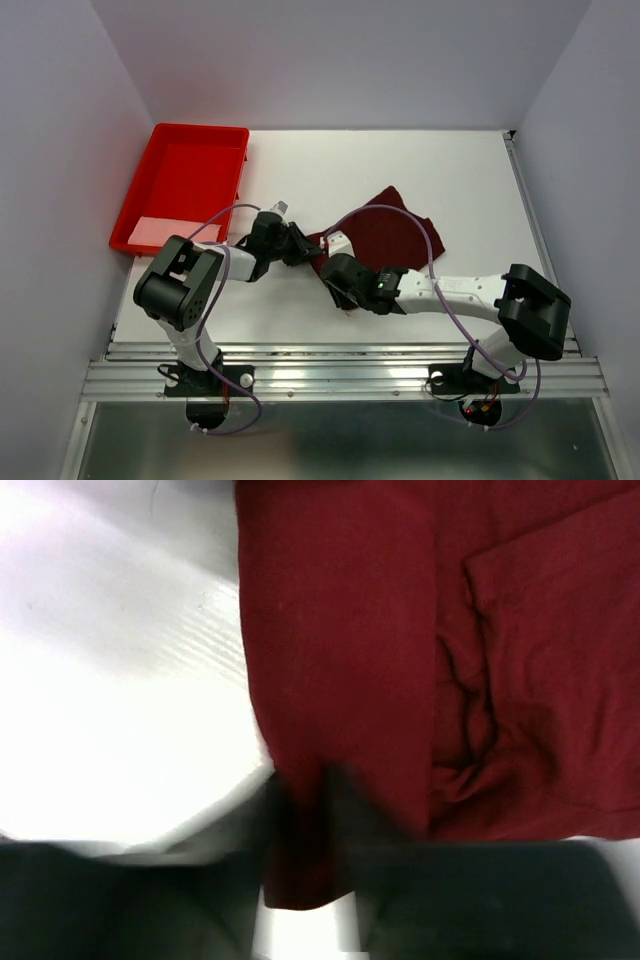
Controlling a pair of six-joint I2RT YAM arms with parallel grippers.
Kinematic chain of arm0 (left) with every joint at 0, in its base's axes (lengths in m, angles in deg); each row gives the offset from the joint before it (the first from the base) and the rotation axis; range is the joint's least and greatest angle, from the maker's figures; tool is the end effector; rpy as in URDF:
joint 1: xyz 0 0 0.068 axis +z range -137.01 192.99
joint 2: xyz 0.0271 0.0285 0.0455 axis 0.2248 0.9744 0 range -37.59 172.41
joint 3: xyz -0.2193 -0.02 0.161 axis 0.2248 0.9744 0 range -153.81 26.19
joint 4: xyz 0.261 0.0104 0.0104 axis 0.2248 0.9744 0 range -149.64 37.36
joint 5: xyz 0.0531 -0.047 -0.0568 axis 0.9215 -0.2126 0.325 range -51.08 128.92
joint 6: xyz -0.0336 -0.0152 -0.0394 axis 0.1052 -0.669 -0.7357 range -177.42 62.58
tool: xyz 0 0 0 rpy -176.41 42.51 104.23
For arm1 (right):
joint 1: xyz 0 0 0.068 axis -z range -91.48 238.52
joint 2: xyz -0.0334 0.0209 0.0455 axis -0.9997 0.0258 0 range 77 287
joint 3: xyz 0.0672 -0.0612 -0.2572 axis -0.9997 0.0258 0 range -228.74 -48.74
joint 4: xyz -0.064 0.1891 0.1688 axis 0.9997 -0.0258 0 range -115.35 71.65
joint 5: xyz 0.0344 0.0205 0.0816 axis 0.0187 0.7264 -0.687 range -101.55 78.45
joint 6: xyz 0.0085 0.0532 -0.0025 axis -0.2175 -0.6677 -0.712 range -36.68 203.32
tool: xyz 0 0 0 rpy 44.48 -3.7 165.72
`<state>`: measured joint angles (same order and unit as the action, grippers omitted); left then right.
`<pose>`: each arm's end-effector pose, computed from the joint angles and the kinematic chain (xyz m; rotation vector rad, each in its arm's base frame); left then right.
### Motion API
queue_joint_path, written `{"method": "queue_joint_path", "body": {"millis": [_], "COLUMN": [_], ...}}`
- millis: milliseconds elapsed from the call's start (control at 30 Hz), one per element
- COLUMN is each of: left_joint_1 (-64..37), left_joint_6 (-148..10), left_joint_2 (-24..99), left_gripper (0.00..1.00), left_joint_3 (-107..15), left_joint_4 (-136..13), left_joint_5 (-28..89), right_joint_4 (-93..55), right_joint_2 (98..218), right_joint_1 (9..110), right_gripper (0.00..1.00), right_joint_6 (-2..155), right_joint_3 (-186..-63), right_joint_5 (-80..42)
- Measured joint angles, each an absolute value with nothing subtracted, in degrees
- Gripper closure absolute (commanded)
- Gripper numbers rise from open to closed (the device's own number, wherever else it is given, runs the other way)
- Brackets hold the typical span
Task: Roll the t-shirts
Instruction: Roll the T-shirt to the center of the board.
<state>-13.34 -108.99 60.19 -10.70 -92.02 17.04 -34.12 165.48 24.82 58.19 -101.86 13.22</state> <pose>0.2821 -0.1544 0.1391 -0.2394 2.2555 -1.1818 0.1525 0.2752 0.2018 -0.6067 2.2871 0.2126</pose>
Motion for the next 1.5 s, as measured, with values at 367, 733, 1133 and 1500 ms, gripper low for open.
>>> {"method": "queue_joint_path", "body": {"millis": [367,733,1133,1500], "left_joint_1": [-13.6,-13.6,-13.6,-13.6], "left_joint_6": [-108.3,-106.7,-106.2,-105.7], "left_joint_2": [59.5,58.6,57.9,57.8], "left_gripper": [1.0,1.0,1.0,0.97], "left_joint_3": [-13.8,-18.6,-19.6,-19.7], "left_joint_4": [-83.5,-72.2,-68.6,-67.9], "left_joint_5": [18.2,20.8,22.0,22.5], "right_joint_4": [-38.9,-44.9,-48.7,-49.4], "right_joint_2": [166.0,176.5,184.5,185.5], "right_joint_1": [23.8,15.1,13.5,13.5], "right_gripper": [0.14,0.12,0.35,0.88], "right_joint_6": [60.9,63.7,64.4,61.7], "right_joint_3": [-105.1,-112.2,-114.6,-114.6], "right_joint_5": [16.6,27.3,37.4,42.1]}}
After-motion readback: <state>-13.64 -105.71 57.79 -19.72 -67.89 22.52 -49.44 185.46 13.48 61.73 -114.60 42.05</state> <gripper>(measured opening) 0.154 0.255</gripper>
